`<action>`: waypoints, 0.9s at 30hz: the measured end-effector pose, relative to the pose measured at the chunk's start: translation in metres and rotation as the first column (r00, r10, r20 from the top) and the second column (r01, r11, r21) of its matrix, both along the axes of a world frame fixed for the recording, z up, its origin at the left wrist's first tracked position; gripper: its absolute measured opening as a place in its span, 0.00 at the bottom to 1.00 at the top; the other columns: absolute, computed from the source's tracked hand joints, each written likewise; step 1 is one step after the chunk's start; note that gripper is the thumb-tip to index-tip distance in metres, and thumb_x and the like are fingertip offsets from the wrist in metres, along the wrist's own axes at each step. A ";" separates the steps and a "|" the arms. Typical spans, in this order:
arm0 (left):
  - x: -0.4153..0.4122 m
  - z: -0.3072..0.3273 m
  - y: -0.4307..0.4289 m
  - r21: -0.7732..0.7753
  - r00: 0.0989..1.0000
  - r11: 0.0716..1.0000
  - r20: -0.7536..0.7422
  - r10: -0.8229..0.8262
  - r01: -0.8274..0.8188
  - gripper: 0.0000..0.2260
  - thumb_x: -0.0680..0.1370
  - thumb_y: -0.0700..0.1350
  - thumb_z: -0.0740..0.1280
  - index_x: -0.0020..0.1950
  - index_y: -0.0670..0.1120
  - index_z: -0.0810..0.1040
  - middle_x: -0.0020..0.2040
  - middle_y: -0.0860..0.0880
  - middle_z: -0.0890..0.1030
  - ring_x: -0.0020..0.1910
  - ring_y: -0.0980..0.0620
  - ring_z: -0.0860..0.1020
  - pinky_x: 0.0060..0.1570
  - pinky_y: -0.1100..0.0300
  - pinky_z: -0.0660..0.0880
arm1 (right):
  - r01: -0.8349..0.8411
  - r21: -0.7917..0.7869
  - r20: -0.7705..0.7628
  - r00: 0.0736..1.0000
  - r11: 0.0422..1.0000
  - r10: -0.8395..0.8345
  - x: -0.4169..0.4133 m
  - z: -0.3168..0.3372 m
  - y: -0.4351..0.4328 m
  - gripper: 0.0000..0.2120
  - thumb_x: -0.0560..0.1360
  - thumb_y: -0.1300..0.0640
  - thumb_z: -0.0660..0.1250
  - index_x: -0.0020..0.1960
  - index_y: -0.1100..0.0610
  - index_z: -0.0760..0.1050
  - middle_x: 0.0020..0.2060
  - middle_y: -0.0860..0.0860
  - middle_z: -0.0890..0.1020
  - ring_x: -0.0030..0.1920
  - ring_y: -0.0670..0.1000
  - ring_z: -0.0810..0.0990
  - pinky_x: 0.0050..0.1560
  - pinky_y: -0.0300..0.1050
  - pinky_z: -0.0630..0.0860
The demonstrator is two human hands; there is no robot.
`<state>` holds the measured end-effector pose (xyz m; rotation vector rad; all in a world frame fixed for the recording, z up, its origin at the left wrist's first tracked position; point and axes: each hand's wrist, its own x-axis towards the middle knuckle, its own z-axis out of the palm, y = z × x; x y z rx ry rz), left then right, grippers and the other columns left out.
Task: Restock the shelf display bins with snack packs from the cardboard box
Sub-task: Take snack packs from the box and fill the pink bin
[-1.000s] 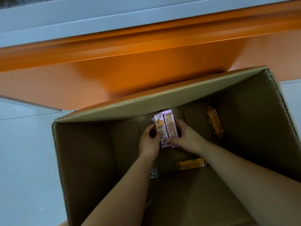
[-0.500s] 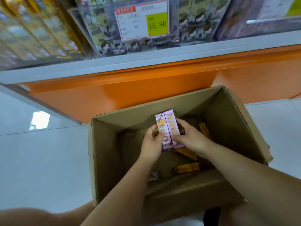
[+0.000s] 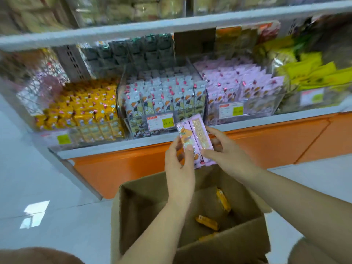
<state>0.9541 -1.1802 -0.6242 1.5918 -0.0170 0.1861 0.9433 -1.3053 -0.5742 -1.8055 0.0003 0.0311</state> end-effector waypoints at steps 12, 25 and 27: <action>0.093 0.110 -0.104 0.152 0.943 0.976 0.271 -0.192 0.155 0.16 0.82 0.49 0.57 0.70 0.53 0.68 0.65 0.50 0.74 0.61 0.51 0.75 0.56 0.58 0.76 | 0.298 0.110 0.393 0.863 0.948 -0.317 0.073 0.070 -0.072 0.24 0.78 0.61 0.64 0.68 0.41 0.66 0.58 0.43 0.79 0.54 0.42 0.79 0.53 0.41 0.78; 0.198 0.144 -0.128 0.413 0.898 0.797 -0.205 -0.389 0.440 0.18 0.78 0.53 0.65 0.68 0.54 0.72 0.61 0.53 0.77 0.55 0.56 0.75 0.54 0.55 0.70 | 0.385 -0.471 0.294 0.917 0.794 -0.270 0.155 0.086 -0.130 0.21 0.78 0.46 0.61 0.70 0.46 0.67 0.62 0.48 0.78 0.61 0.53 0.75 0.62 0.50 0.70; 0.204 0.146 -0.132 0.461 0.867 0.735 -0.266 -0.421 0.498 0.23 0.78 0.55 0.66 0.72 0.53 0.68 0.65 0.53 0.75 0.58 0.55 0.74 0.54 0.56 0.69 | 0.393 -0.480 0.257 0.918 0.784 -0.302 0.163 0.083 -0.139 0.21 0.78 0.46 0.61 0.70 0.47 0.67 0.62 0.50 0.78 0.60 0.54 0.76 0.61 0.51 0.71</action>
